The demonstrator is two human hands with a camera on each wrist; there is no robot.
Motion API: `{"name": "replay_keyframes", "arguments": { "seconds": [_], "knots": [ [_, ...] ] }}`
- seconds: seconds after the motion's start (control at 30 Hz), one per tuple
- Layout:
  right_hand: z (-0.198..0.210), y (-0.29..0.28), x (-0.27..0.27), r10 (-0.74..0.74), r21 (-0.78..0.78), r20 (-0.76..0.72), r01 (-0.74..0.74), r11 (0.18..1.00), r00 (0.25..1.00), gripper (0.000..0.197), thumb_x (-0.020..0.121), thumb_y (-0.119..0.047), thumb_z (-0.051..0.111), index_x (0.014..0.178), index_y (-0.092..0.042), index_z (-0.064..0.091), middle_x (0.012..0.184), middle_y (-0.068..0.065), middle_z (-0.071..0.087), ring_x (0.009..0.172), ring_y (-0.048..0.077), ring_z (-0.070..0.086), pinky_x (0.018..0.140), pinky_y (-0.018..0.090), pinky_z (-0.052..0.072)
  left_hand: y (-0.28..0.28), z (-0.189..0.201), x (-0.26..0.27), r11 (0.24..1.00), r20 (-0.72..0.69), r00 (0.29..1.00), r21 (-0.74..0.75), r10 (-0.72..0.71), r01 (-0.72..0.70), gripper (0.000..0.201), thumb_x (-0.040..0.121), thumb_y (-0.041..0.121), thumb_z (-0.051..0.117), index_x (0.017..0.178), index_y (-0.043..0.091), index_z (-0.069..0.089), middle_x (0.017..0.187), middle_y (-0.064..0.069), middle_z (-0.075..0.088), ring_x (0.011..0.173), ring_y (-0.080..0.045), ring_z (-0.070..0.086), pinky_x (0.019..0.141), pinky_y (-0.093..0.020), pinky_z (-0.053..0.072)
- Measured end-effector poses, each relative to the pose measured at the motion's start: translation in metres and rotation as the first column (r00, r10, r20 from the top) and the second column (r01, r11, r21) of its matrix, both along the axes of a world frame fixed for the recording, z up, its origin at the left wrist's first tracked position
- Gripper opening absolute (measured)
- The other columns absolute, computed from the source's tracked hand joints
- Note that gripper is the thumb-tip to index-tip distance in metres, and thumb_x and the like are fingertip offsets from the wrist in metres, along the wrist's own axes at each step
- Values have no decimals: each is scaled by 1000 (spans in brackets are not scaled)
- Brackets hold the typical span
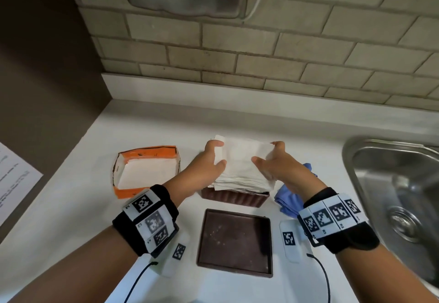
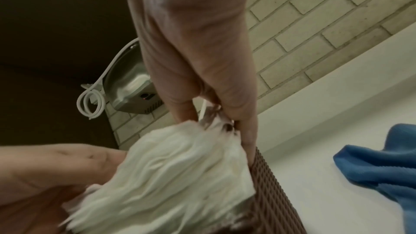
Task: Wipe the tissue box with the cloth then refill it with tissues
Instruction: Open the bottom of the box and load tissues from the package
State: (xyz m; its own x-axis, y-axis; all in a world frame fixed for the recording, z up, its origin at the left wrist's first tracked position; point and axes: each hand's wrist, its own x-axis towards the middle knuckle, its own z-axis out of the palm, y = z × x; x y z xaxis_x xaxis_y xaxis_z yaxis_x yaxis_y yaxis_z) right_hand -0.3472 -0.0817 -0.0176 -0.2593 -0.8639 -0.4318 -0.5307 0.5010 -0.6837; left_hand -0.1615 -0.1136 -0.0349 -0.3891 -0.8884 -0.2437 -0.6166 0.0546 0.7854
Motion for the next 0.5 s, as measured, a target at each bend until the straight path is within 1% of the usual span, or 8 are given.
{"name": "replay_keyframes", "arguments": {
  "seconds": [0.07,0.1,0.13,0.2,0.27,0.33,0.4,0.5],
  "knots": [
    [0,-5,2,22,14,-61,-22,1000,998,68,94,-31,55,139,-3,13,79,3,52,79,19,52,66,25,40,1,-4,-5,1000,43,999,-11,1,0,45,99,20,41,140,20,23,70,0,38,54,-10,42,38,-9,34],
    [-2,-7,4,36,4,-93,-35,999,995,67,93,-29,56,139,-2,16,78,1,48,82,21,51,64,24,41,1,-6,-7,1000,66,998,-17,-5,7,46,99,20,40,140,20,22,74,-3,40,56,-10,44,41,-10,35],
    [-4,-8,6,49,-12,-129,-51,999,990,65,92,-27,58,138,-1,20,76,-3,42,85,22,48,60,21,39,2,-8,-9,999,92,996,-26,-15,18,46,99,20,40,141,20,21,82,-6,44,62,-12,49,49,-15,39],
    [-7,-10,10,76,-29,-210,-83,996,975,54,91,-25,60,130,-3,29,73,-8,33,87,22,45,54,16,33,1,-12,-12,999,146,989,-32,-34,39,48,98,20,40,142,20,20,105,-15,50,84,-22,57,70,-26,46],
    [-9,-13,15,99,-14,-286,-107,994,953,40,90,-24,61,110,-12,28,72,-6,33,85,23,45,53,19,34,-1,-16,-14,999,193,980,-21,-40,45,51,97,17,40,143,21,19,119,-20,47,98,-31,57,84,-34,47],
    [-10,-16,21,120,22,-355,-120,993,927,40,92,-23,59,100,-10,22,75,-1,38,82,23,45,54,25,34,-1,-18,-16,999,220,975,-6,-44,47,54,94,12,39,143,22,19,118,-19,46,97,-34,58,85,-39,50],
    [-10,-18,27,141,42,-429,-136,990,892,34,93,-19,56,108,-4,29,79,6,45,83,29,52,60,29,33,-1,-20,-19,999,243,969,-2,-45,47,57,89,5,39,142,19,21,112,-19,47,96,-36,57,82,-42,51],
    [-17,-19,33,143,23,-479,-151,988,866,36,91,-8,52,119,3,32,90,14,56,93,35,62,64,31,34,2,-21,-24,999,265,963,-6,-37,40,52,87,-6,39,136,6,28,101,-15,44,91,-33,54,70,-38,46]
  ]
}}
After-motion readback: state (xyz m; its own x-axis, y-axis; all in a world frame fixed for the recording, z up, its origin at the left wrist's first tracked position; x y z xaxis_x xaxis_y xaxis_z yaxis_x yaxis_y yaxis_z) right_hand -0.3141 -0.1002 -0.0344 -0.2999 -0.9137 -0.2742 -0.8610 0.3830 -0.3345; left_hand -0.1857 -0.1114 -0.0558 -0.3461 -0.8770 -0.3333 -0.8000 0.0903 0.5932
